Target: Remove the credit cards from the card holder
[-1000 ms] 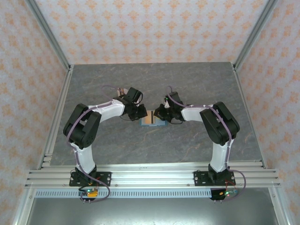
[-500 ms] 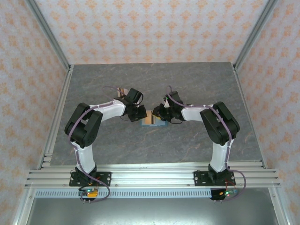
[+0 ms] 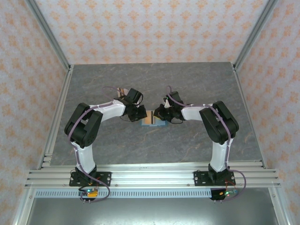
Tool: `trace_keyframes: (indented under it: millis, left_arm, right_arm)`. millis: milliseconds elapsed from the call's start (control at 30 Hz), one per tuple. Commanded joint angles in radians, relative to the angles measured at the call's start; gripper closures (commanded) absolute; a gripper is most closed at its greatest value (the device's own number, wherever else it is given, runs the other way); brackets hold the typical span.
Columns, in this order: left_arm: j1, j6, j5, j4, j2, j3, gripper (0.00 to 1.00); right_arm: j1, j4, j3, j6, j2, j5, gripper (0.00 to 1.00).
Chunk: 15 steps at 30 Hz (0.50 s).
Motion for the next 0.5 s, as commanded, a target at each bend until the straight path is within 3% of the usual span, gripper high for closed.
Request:
trace_keyframes:
  millis: [0,167,267,467]
  left_arm:
    - [0.001,0.004,-0.056,-0.053,0.016,-0.034,0.87]
    - [0.003,-0.005,-0.041,-0.044,-0.02,-0.034,0.77]
    - [0.009,-0.017,-0.003,-0.021,-0.054,-0.031,0.65]
    - [0.02,-0.037,0.064,0.039,-0.119,-0.039,0.57]
  right_arm:
    - [0.001,-0.045,-0.005,-0.036,-0.02,0.041,0.94]
    - [-0.016,-0.034,-0.058,-0.057,-0.101,0.084,0.99]
    - [-0.034,-0.009,-0.099,-0.058,-0.148,0.092,1.0]
    - [-0.051,0.042,-0.156,-0.053,-0.216,0.073,1.0]
